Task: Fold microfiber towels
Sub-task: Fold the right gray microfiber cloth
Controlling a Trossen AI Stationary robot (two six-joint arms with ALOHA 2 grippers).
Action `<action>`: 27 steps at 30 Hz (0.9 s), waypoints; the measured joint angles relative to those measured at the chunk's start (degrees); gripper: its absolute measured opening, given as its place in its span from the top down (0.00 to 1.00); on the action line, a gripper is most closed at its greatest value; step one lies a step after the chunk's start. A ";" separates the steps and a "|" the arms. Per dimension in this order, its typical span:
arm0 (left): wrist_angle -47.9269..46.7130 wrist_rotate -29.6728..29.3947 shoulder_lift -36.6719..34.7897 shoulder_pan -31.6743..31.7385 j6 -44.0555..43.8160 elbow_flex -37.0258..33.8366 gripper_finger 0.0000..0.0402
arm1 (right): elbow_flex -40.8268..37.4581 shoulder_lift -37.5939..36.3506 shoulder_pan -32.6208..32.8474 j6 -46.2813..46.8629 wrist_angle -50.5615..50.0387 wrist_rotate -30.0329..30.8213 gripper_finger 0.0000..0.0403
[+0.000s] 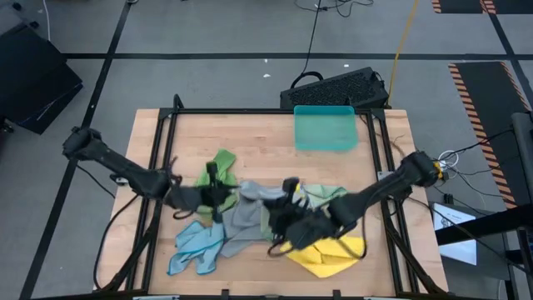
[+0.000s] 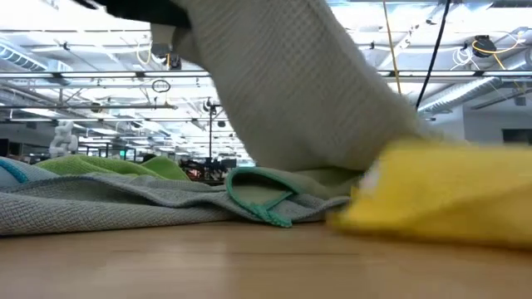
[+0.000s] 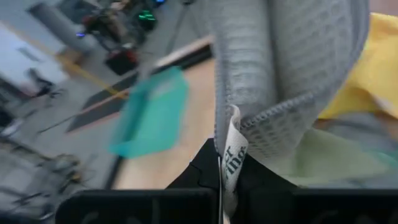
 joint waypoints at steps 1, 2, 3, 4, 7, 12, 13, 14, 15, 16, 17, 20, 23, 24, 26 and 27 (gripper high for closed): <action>-0.10 -0.02 -1.19 1.37 1.09 0.13 0.99 | 0.00 -1.39 -0.69 -0.65 -0.80 -0.51 0.99; -0.13 0.02 -2.15 2.78 2.27 0.45 0.99 | -0.04 -2.82 -1.54 -1.50 -1.34 -1.40 0.99; 0.16 0.12 -3.00 4.23 3.54 1.04 0.99 | -0.02 -4.21 -2.48 -2.27 -1.00 -2.36 0.99; 0.33 0.34 -3.85 5.58 4.67 1.53 0.99 | -0.02 -5.58 -3.53 -3.19 -0.63 -3.58 0.99; 0.20 2.20 -6.20 9.90 7.22 2.63 0.99 | -0.02 -9.15 -7.60 -6.89 1.22 -7.52 0.99; 0.36 8.70 -10.02 15.43 6.31 3.67 0.99 | -0.04 -14.46 -15.98 -8.73 2.46 -18.80 1.00; -0.03 10.10 -10.85 15.82 5.20 3.73 0.99 | -0.04 -15.29 -17.72 -7.83 2.34 -22.11 1.00; -1.33 11.64 -11.75 15.85 4.07 3.73 0.99 | -0.04 -15.83 -19.09 -6.74 1.92 -25.36 1.00; -2.73 13.31 -12.56 15.60 2.54 3.70 0.99 | -0.06 -16.17 -20.14 -5.59 1.15 -27.99 1.00; -4.14 14.96 -13.36 15.24 1.02 3.70 0.99 | -0.26 -16.33 -20.89 -4.74 0.57 -29.92 1.00; -5.65 16.61 -14.06 14.78 -0.41 3.70 0.99 | -0.76 -16.46 -21.36 -4.00 0.22 -31.53 1.00; -9.12 19.99 -14.87 12.65 -5.52 3.68 0.99 | -3.95 -17.03 -21.58 -1.42 0.74 -34.13 1.00; -12.34 22.19 -14.47 9.50 -9.39 3.57 0.98 | -8.17 -17.35 -20.18 2.58 2.02 -35.88 1.00; -12.68 23.18 -14.05 8.42 -10.33 3.57 0.99 | -9.72 -17.35 -19.42 3.84 2.88 -35.88 1.00; -12.84 25.66 -12.92 5.92 -11.95 3.53 0.99 | -12.63 -17.37 -17.55 5.99 5.09 -35.90 1.00; -12.50 27.37 -12.28 4.70 -12.92 3.53 0.99 | -13.85 -17.39 -16.49 7.07 6.42 -35.97 1.00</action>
